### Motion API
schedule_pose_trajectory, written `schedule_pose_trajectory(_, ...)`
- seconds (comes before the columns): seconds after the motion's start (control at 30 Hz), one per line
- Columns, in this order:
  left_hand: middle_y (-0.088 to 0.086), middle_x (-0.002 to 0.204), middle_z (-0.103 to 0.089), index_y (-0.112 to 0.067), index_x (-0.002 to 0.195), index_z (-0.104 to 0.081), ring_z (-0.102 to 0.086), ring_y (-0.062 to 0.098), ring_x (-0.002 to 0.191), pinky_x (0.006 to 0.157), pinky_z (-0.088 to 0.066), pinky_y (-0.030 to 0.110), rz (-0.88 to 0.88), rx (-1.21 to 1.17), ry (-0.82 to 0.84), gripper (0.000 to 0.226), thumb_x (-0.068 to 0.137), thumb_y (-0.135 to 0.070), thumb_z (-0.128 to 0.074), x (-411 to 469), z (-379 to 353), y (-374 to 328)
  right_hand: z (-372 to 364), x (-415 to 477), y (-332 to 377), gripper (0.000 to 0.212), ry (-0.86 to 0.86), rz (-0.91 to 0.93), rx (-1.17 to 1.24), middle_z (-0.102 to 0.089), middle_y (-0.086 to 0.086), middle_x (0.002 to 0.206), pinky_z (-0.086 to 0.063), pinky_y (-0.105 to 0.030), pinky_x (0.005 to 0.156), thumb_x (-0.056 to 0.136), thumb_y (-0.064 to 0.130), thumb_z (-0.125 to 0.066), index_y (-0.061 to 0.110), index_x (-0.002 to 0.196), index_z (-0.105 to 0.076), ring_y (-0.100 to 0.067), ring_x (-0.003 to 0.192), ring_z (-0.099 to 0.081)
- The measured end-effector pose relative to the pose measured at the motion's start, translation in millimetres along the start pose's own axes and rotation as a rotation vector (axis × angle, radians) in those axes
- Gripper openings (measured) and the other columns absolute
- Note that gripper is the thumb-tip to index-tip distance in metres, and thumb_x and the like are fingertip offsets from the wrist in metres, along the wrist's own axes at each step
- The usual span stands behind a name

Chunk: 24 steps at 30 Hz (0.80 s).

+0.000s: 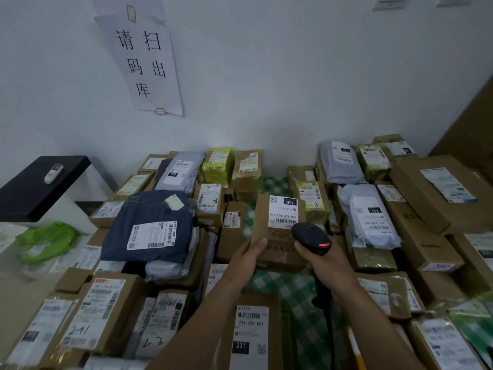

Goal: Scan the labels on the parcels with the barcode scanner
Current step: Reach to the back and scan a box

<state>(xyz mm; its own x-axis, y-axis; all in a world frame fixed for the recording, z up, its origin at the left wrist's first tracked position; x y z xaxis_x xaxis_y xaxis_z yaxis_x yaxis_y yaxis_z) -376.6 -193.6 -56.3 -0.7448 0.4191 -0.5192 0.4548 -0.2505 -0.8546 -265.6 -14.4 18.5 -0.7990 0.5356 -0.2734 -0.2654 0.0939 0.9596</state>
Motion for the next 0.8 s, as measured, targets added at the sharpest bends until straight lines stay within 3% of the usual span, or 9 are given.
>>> schedule_pose_trajectory(0.07,-0.006,0.118,-0.074,-0.037,0.127,-0.066,-0.068,0.017,0.112,0.107,-0.050,0.045,0.049,-0.020,0.007,0.053,0.086,-0.070,-0.066,8,-1,1,-7,7,-1,0.052,0.017,-0.008,0.008,-0.067,0.011,0.119,-0.050,-0.010,0.058,0.087,0.028,-0.083,0.033,0.132,-0.058,0.002,0.100,-0.060)
schedule_pose_trajectory(0.17,-0.003,0.116,-0.074,-0.031,0.123,-0.065,-0.068,0.019,0.110,0.107,-0.050,0.046,0.073,-0.074,-0.043,0.041,0.095,-0.060,-0.061,22,8,0,-15,20,-8,0.051,0.035,-0.046,0.040,-0.068,0.011,0.120,-0.053,-0.014,0.062,0.089,0.027,-0.082,0.033,0.133,-0.058,-0.003,0.104,-0.062)
schedule_pose_trajectory(0.3,-0.006,0.124,-0.070,-0.030,0.133,-0.063,-0.065,0.017,0.114,0.108,-0.049,0.044,0.036,-0.046,-0.182,0.047,0.097,-0.060,-0.059,45,39,-12,-18,39,-20,0.053,0.024,-0.092,0.003,-0.067,0.010,0.124,-0.055,-0.022,0.068,0.088,0.032,-0.083,0.034,0.135,-0.059,-0.012,0.110,-0.064)
schedule_pose_trajectory(0.5,-0.002,0.130,-0.066,-0.028,0.143,-0.054,-0.064,0.014,0.105,0.110,-0.043,0.046,0.129,0.070,-0.082,0.056,0.099,-0.064,-0.050,88,30,-17,-19,67,-35,0.058,-0.004,-0.135,-0.028,-0.066,0.009,0.126,-0.059,-0.026,0.072,0.085,0.032,-0.085,0.032,0.137,-0.059,-0.016,0.113,-0.065)
schedule_pose_trajectory(0.63,0.006,0.148,-0.054,-0.016,0.155,-0.039,-0.059,0.022,0.121,0.112,-0.038,0.043,0.165,0.092,-0.142,0.073,0.099,-0.061,-0.054,112,18,-8,-10,80,-46,0.059,-0.041,-0.160,-0.058,-0.070,0.006,0.123,-0.061,-0.029,0.071,0.084,0.034,-0.086,0.032,0.137,-0.059,-0.018,0.107,-0.070)
schedule_pose_trajectory(0.7,0.009,0.149,-0.054,-0.012,0.154,-0.039,-0.056,0.028,0.131,0.111,-0.040,0.041,0.136,0.226,-0.199,0.071,0.100,-0.055,-0.056,119,19,-7,-5,85,-52,0.053,-0.061,-0.167,-0.063,-0.072,0.007,0.121,-0.063,-0.035,0.078,0.083,0.034,-0.087,0.039,0.129,-0.062,-0.017,0.106,-0.071)
schedule_pose_trajectory(0.8,0.013,0.135,-0.061,-0.013,0.139,-0.047,-0.062,0.031,0.120,0.099,-0.050,0.041,-0.022,0.643,-0.319,0.045,0.100,-0.033,-0.059,128,21,-14,1,90,-57,0.044,-0.078,-0.187,-0.049,-0.073,0.011,0.118,-0.061,-0.042,0.090,0.082,0.034,-0.088,0.047,0.117,-0.063,-0.015,0.108,-0.071)
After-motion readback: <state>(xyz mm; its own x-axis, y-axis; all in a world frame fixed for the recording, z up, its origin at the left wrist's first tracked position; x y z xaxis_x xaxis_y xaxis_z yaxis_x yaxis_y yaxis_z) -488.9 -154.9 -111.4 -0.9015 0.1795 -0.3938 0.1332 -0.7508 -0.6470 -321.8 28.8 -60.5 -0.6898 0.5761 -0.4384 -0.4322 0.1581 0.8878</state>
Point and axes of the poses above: each hand's wrist, its own x-axis towards the middle knuckle, its own z-axis out of the back of the hand, y = z × x, the point moved 6 cm from there along x, towards the middle knuckle
